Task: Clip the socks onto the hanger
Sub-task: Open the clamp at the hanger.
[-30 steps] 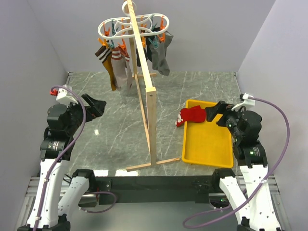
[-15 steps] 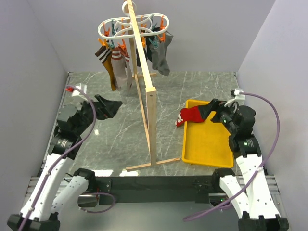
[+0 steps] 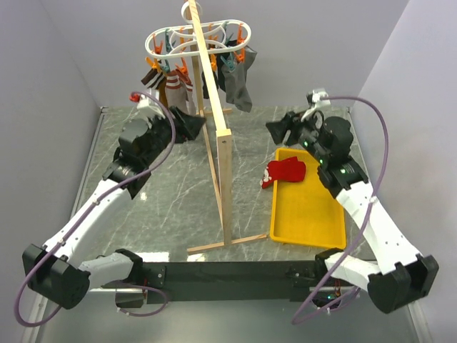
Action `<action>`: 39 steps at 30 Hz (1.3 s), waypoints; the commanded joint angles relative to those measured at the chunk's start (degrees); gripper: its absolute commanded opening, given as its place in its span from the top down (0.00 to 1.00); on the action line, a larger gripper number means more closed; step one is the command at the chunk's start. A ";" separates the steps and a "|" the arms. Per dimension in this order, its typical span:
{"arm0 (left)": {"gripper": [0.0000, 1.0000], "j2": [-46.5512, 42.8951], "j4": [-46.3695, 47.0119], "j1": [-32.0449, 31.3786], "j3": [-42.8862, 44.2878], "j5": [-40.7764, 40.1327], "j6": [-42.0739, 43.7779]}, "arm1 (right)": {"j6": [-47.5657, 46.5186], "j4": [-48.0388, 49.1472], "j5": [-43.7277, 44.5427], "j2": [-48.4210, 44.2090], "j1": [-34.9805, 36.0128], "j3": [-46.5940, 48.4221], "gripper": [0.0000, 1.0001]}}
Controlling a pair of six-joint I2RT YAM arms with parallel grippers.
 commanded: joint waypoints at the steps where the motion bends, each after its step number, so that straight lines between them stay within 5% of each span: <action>1: 0.19 2.19 9.07 -0.23 5.72 -2.27 1.81 | -0.55 10.13 3.01 4.07 0.83 5.33 0.36; 7: 0.21 10.27 12.77 -0.23 13.54 0.54 1.99 | 3.23 18.83 1.08 13.30 2.59 12.44 0.46; 17: 0.23 24.32 20.95 -1.02 26.01 5.90 -0.99 | 2.62 18.66 3.54 18.24 4.52 15.98 0.48; 27: 0.20 31.37 24.45 -4.45 31.22 -5.86 -3.72 | 2.62 17.44 6.70 18.42 4.52 15.71 0.49; 39: 0.23 39.46 25.26 -4.36 39.48 -5.69 -3.20 | 2.27 16.47 8.64 17.71 4.44 13.87 0.49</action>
